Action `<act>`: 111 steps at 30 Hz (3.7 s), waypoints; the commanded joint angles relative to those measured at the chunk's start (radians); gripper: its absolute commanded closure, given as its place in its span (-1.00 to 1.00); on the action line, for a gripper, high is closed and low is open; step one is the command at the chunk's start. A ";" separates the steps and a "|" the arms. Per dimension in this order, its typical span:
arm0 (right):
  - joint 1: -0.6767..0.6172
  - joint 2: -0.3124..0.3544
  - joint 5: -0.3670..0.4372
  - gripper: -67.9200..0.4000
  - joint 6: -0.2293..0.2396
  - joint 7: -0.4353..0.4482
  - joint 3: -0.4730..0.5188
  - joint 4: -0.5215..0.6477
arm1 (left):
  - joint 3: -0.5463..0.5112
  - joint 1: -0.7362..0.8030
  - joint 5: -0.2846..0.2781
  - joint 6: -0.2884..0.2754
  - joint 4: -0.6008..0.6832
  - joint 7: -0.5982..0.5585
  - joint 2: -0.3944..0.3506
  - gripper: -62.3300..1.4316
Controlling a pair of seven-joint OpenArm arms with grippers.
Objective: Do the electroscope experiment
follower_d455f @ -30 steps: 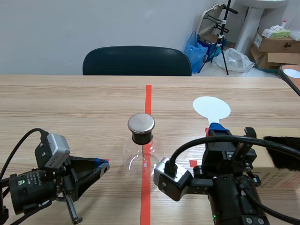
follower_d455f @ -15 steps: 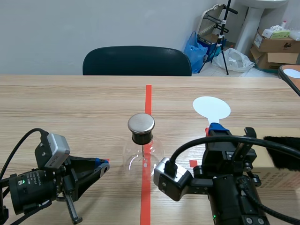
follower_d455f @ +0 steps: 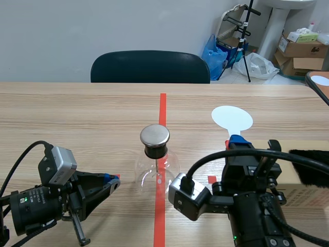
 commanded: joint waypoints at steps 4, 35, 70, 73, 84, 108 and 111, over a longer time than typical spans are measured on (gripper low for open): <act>0.003 0.011 -0.001 0.94 -0.012 -0.003 0.002 0.027 | -0.006 -0.003 -0.014 -0.003 0.018 -0.021 0.002 0.86; -0.263 -0.042 0.019 0.94 -0.167 0.382 0.379 0.165 | -0.006 -0.003 -0.021 -0.003 0.019 -0.073 0.002 0.86; -0.306 -0.305 0.074 0.94 -0.194 0.753 0.660 0.022 | -0.253 0.457 -0.022 -0.087 0.460 -0.119 -0.161 0.86; -0.290 -0.305 0.074 0.94 -0.194 0.754 0.669 0.007 | -0.295 0.515 -0.021 -0.109 0.517 -0.119 -0.170 0.86; -0.267 -0.338 0.085 0.94 -0.194 0.813 0.724 -0.012 | -0.517 0.757 -0.021 -0.109 0.745 -0.127 -0.185 0.79; -0.198 -0.338 0.047 0.94 -0.194 0.828 0.742 -0.133 | -0.788 1.114 0.063 -0.109 0.936 -0.373 -0.185 -1.00; -0.198 -0.338 0.047 0.94 -0.194 0.832 0.742 -0.133 | -0.788 1.114 0.069 -0.109 0.936 -0.369 -0.185 -1.00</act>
